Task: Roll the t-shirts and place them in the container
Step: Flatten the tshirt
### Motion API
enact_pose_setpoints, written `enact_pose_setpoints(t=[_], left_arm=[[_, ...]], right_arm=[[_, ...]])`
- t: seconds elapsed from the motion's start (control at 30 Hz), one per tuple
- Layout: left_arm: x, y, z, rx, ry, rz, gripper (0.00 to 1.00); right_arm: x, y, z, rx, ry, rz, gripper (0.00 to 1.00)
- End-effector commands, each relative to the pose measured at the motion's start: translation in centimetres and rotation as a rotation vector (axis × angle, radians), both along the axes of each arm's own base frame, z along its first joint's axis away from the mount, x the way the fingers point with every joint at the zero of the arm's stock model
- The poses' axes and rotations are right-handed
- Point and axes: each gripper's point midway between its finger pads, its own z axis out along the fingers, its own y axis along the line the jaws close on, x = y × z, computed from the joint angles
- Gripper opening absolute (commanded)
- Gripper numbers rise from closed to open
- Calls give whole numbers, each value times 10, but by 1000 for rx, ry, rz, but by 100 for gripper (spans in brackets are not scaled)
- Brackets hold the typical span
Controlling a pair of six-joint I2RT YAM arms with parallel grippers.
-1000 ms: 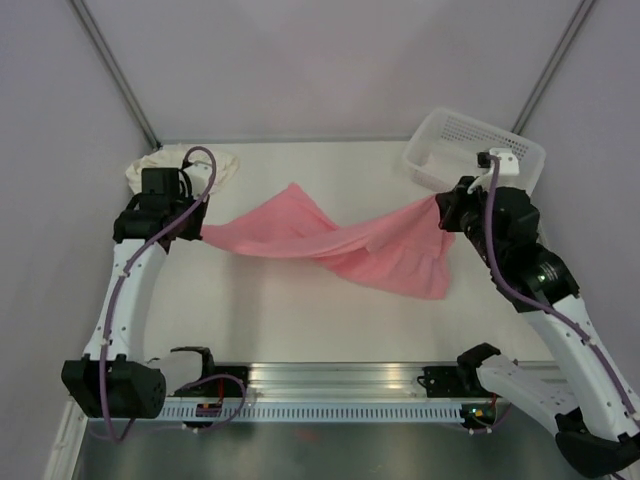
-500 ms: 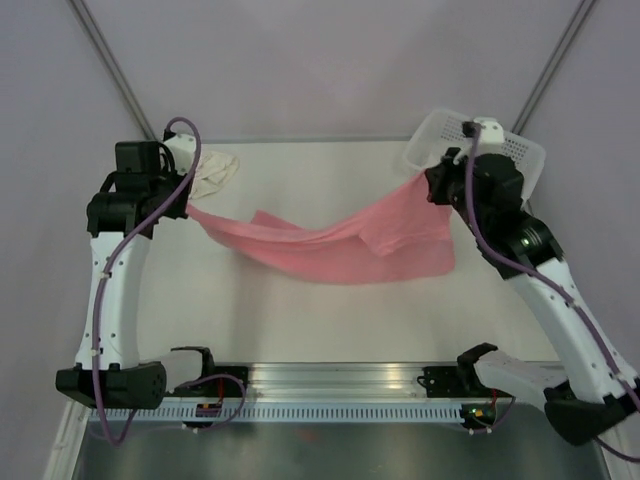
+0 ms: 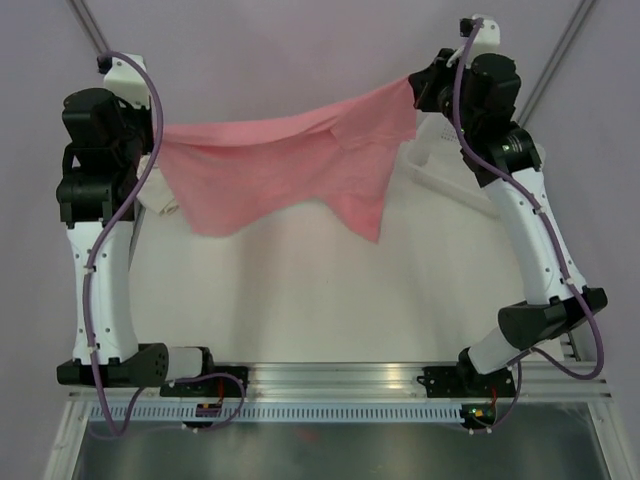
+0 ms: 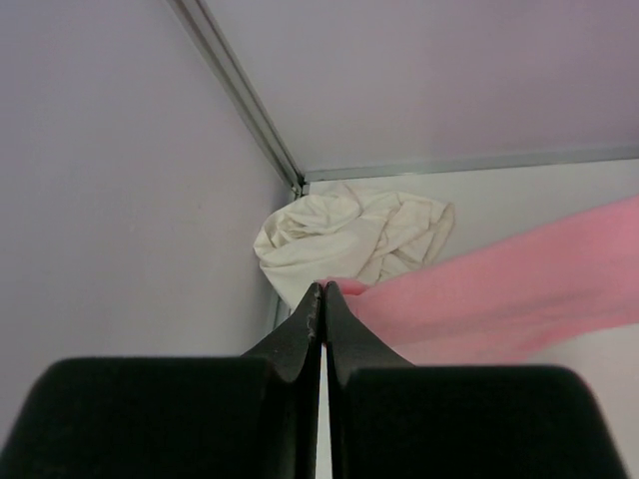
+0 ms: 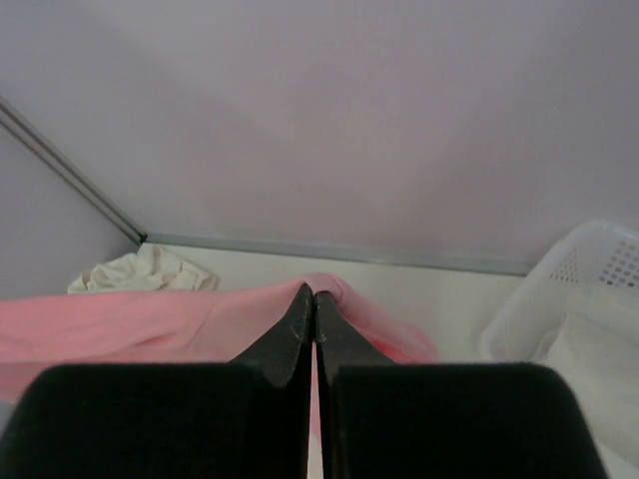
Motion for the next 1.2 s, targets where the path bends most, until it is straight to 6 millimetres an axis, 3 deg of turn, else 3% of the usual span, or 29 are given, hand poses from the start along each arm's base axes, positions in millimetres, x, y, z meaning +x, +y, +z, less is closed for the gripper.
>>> enact_pose_setpoints(t=[0.0,0.07,0.1,0.17,0.2,0.27,0.3,0.33,0.37,0.4,0.53,0.57,0.6,0.63,0.67,0.7,0.77,0.87,0.93,0.97,1.0,1.03,1.07,1.1,1.13,1.17], left_arm=[[12,16,0,-21,-21,77,2],[17,17,-17,-23,11,79,2],[16,20,-20,-23,15,87,2],[17,22,-39,-23,51,87,2],[15,23,-49,-19,74,86,2],[12,23,-62,-21,99,77,2],[8,24,-69,-11,115,71,2],[3,21,-87,-9,153,54,2],[-1,20,-96,6,174,39,2],[-5,18,-105,11,192,26,2],[-30,7,-182,14,372,-49,2],[-36,6,-193,19,396,-54,2],[-43,6,-219,14,458,-56,2],[-48,5,-232,12,489,-59,2],[-53,4,-240,9,507,-62,2],[-60,4,-257,4,547,-61,2],[-64,3,-264,-13,563,-58,2],[-66,2,-258,-33,560,-44,2],[-63,4,-235,-33,516,-32,2],[-67,3,-228,-37,523,-34,2],[-65,1,-203,-41,475,-42,2],[-66,-1,-191,-43,456,-54,2],[-68,-2,-179,-43,440,-60,2],[-72,-4,-158,-41,409,-68,2],[-73,-4,-149,-38,396,-72,2],[-75,-3,-141,-32,386,-69,2]], right_arm=[[-18,-29,42,50,-116,-40,0],[-21,-25,26,40,-96,-9,0],[-22,-23,-2,27,-43,2,0],[-24,-22,-30,9,2,11,0],[-28,-24,-61,-7,61,6,0],[-35,-26,-88,-13,112,5,0],[-44,-28,-114,-15,163,5,0],[-50,-28,-126,-14,188,6,0],[-58,-31,-157,-22,251,2,0],[-70,-34,-157,-1,250,-2,0],[-108,-48,-196,-14,339,-38,0],[-119,-53,-221,-27,400,-52,0],[-130,-55,-223,-4,405,-56,0],[-137,-55,-231,5,425,-51,0],[-148,-54,-253,3,476,-42,0],[-155,-54,-254,11,474,-32,0],[-164,-59,-263,3,500,-50,0],[-170,-64,-247,-6,473,-57,0],[-173,-65,-229,-5,450,-54,0],[-173,-66,-201,5,386,-53,0],[-173,-68,-185,4,353,-55,0],[-175,-68,-170,7,325,-53,0],[-177,-74,-143,10,270,-76,0],[-178,-76,-130,-2,242,-78,0],[-180,-79,-122,-12,234,-84,0],[-181,-82,-102,-12,196,-98,0]])
